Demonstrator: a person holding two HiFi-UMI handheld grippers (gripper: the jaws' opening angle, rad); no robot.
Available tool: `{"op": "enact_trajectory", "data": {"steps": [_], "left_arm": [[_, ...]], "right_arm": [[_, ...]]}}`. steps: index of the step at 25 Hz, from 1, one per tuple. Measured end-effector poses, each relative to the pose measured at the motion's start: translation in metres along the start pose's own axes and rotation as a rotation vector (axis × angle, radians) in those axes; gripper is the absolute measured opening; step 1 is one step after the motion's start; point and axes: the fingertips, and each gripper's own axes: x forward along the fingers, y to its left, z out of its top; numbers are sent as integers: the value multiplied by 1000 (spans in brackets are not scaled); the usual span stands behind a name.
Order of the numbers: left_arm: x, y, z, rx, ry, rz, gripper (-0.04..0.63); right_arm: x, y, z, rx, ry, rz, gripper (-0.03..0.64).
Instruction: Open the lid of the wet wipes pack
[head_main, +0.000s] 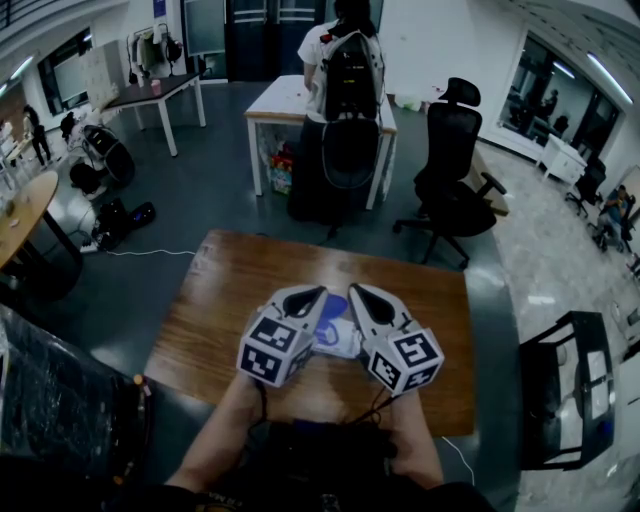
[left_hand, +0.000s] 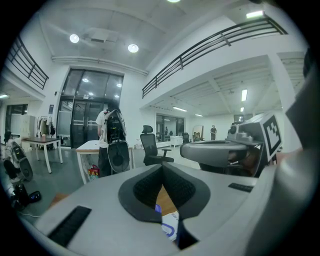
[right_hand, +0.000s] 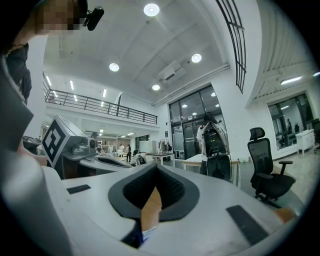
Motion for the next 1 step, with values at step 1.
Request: {"op": "enact_trajectory", "data": {"steps": [1], "left_arm": [[0, 0, 0, -1, 0, 0, 5]], "right_arm": [[-1, 0, 0, 0, 0, -1, 11]]}}
